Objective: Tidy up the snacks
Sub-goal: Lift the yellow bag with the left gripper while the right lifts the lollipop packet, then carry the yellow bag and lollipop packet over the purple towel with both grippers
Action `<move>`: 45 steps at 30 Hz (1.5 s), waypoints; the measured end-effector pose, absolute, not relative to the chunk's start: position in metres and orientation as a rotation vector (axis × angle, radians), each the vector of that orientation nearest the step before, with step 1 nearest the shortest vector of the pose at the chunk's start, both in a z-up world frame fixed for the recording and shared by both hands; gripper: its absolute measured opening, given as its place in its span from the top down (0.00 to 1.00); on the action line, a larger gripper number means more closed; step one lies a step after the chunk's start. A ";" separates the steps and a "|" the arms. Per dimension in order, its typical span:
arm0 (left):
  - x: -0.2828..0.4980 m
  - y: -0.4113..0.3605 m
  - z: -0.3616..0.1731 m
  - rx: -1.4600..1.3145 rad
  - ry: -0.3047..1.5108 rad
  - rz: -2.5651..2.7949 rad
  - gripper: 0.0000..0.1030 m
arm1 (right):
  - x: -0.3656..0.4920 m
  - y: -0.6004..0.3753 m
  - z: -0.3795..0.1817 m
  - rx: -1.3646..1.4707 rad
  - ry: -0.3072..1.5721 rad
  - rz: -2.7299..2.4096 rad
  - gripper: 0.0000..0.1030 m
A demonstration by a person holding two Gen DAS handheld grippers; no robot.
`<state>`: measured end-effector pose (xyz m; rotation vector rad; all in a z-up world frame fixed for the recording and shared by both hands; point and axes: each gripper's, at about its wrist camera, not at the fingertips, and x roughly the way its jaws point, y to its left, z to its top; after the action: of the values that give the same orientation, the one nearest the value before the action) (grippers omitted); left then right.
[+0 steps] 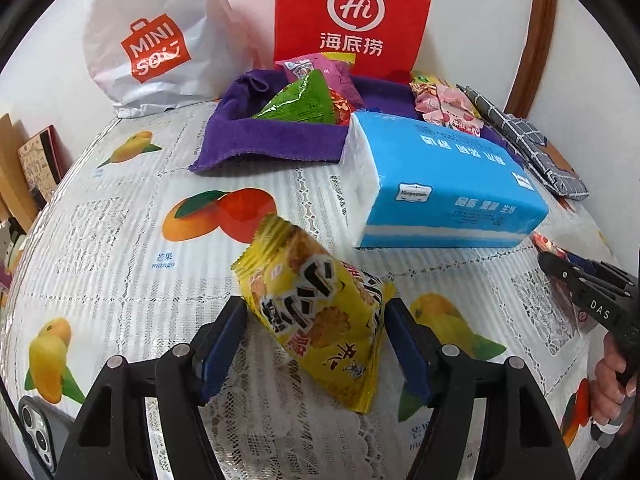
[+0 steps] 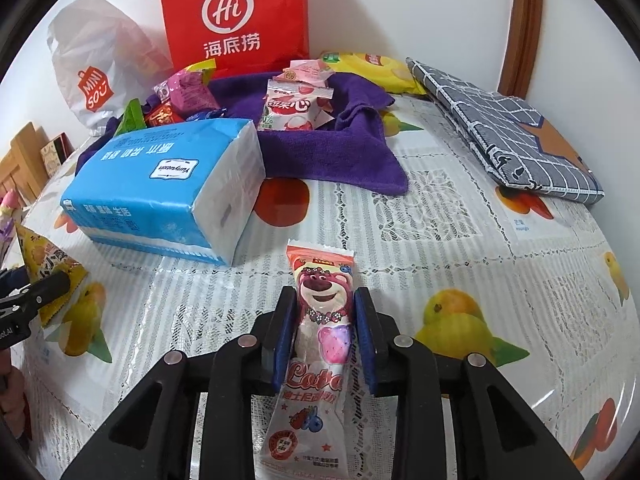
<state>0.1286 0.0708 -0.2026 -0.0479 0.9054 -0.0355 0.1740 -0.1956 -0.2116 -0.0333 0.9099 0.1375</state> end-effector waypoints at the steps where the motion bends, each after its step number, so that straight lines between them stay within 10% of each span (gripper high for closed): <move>1: 0.128 0.070 -0.203 -0.044 0.907 -0.035 0.31 | 0.174 -0.195 -0.212 -0.034 0.910 0.139 0.67; 7: 0.127 0.071 -0.202 -0.056 0.904 -0.046 0.30 | 0.174 -0.197 -0.213 -0.016 0.917 0.169 0.43; 19: 0.129 0.083 -0.202 -0.108 0.892 0.037 0.29 | 0.174 -0.197 -0.213 0.000 0.916 0.176 0.42; 31: 0.127 0.079 -0.201 -0.096 0.892 0.012 0.36 | 0.175 -0.211 -0.212 0.049 0.908 0.119 0.73; 45: 0.119 0.078 -0.199 -0.118 0.913 -0.007 0.39 | 0.175 -0.216 -0.211 0.096 0.902 0.127 0.77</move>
<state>0.1194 0.0785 -0.1989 -0.1181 0.9128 -0.0068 0.1748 -0.2161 -0.2113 0.0958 0.9018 0.1270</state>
